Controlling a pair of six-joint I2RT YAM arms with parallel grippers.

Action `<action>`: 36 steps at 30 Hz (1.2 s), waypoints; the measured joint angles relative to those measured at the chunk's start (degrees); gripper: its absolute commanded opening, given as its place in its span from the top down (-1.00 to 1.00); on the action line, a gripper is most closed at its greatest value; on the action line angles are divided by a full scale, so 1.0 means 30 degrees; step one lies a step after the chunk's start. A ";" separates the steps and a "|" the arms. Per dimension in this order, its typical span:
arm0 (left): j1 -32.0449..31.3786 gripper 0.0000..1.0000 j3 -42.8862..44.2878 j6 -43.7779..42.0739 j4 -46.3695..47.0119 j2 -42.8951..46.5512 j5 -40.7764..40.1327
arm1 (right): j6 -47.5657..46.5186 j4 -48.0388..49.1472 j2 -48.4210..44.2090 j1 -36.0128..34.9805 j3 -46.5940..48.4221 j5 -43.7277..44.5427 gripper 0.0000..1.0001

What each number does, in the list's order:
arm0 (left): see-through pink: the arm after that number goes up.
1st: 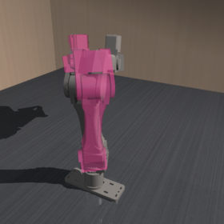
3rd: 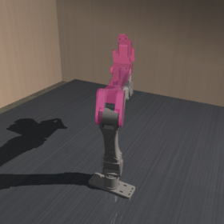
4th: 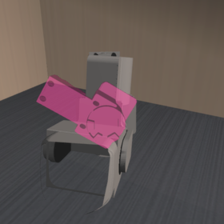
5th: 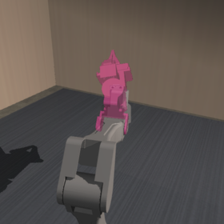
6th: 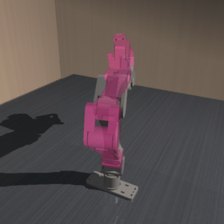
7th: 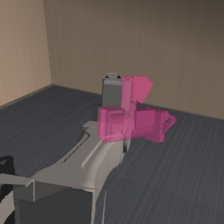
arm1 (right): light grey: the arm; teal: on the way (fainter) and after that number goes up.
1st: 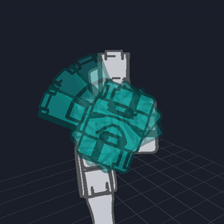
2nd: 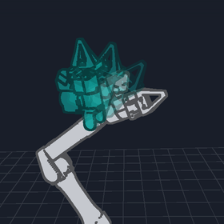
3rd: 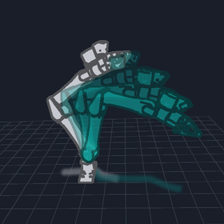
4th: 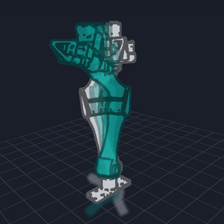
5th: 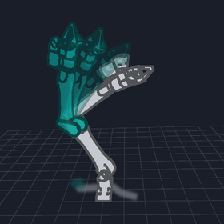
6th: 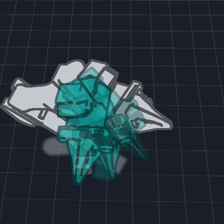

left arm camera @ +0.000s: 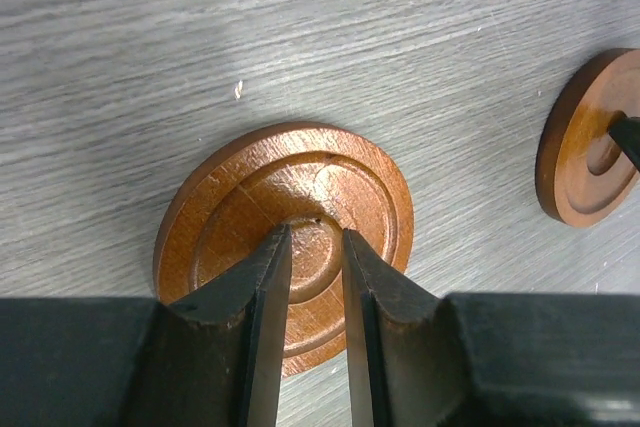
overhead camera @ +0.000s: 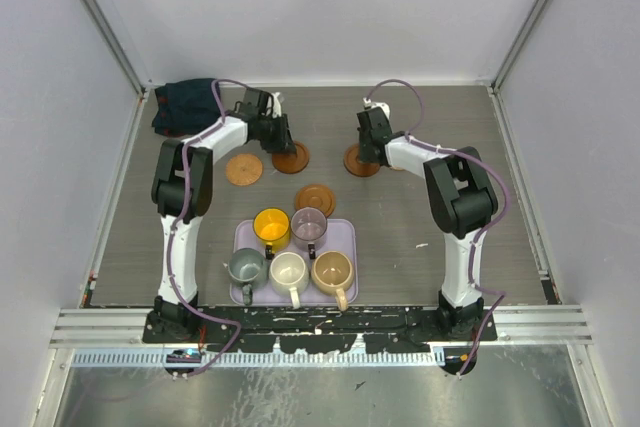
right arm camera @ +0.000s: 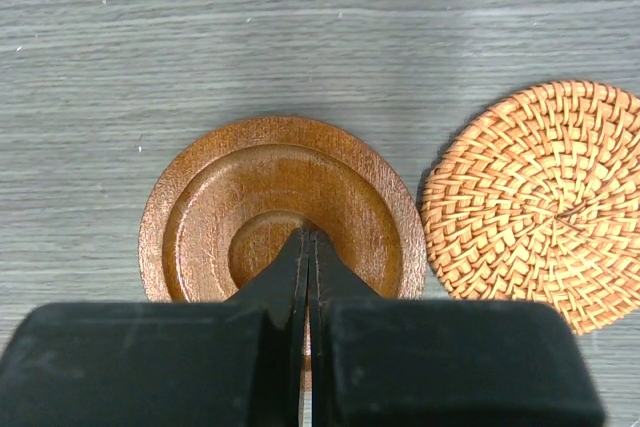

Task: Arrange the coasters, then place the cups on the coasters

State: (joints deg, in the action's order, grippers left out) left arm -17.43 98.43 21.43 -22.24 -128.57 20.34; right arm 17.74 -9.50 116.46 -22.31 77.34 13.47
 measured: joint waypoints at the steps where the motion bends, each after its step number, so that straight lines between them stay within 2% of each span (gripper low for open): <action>1: 0.0058 0.43 0.0102 -0.0022 0.0000 -0.0044 0.0087 | -0.0087 -0.0029 -0.0007 0.0036 0.0036 0.0000 0.99; 10: 0.0189 0.41 -0.0452 -0.0124 0.0430 0.1027 0.1100 | -0.0925 0.0051 -0.1566 0.0138 0.0160 -0.1042 0.99; 15: 0.0189 0.39 -0.2477 -0.0415 0.0925 0.4721 0.0612 | -0.1319 0.0233 -0.3810 -0.0270 0.0197 -0.1865 0.99; 21: 0.0364 0.47 -0.5501 -0.0401 0.1093 0.8881 -0.2120 | -0.1450 0.0211 -0.4947 -0.1945 -0.0044 -0.2608 0.99; 27: 0.1362 0.52 -0.8626 0.0073 0.0058 0.8619 -0.3614 | -0.1362 -0.0408 -0.4852 -0.4131 -0.1384 -0.3133 0.99; 36: 0.1654 0.54 -0.8801 0.0087 -0.1501 0.7810 -0.5144 | -0.0780 -0.1042 -0.4357 -0.5821 -0.2040 -0.3337 0.99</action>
State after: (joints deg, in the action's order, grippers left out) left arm -12.47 72.03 21.69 -26.74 -105.14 4.91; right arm 15.40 -12.62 103.39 -39.77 71.22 3.46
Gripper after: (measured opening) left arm 0.228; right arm 0.033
